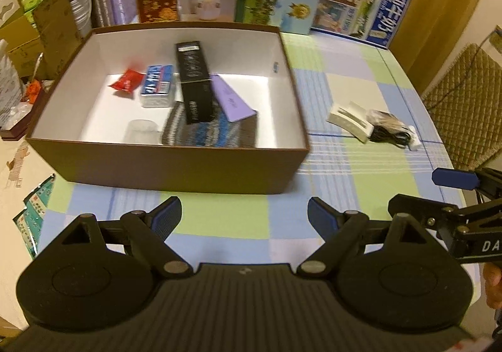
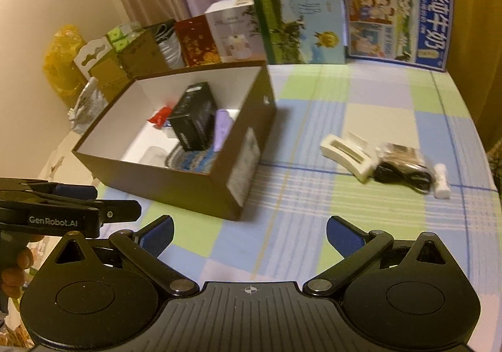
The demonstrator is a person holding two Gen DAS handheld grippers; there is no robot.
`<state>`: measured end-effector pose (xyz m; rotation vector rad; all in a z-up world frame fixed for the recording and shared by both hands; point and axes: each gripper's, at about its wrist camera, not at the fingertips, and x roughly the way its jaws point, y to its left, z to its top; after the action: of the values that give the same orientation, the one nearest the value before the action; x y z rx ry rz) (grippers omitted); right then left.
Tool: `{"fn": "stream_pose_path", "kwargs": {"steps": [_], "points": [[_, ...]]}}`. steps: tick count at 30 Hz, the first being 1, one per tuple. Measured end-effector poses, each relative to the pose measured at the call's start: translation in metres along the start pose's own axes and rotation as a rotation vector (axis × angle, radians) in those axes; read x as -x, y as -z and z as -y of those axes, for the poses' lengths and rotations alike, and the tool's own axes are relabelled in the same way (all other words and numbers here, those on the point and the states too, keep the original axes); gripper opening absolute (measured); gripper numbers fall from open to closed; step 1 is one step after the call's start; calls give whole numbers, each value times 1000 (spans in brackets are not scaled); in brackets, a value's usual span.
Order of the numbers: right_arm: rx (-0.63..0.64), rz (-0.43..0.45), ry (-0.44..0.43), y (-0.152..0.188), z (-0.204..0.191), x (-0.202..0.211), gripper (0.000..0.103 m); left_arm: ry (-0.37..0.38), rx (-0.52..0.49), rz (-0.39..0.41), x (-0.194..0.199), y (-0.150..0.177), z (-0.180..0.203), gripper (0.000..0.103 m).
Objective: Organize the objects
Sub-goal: 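Withdraw both open grippers from the box toward the white clip and bottle, then grasp the white plastic clip with the left gripper while the right grasps the white pill bottle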
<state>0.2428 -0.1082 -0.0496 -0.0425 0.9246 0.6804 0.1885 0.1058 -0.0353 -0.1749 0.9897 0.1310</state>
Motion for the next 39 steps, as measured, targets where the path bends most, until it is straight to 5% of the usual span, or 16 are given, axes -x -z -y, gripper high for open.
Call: {"fn": "stream_pose_path", "kwargs": {"steps": [21, 28, 39], "points": [[-182, 28, 209, 23, 132, 35, 101, 129, -124, -51, -56, -8, 132, 85], [-209, 67, 281, 16, 176, 29, 100, 115, -120, -19, -87, -29, 162, 85], [-162, 107, 317, -4, 221, -15, 49, 65, -74, -21, -149, -55, 179, 84]]}}
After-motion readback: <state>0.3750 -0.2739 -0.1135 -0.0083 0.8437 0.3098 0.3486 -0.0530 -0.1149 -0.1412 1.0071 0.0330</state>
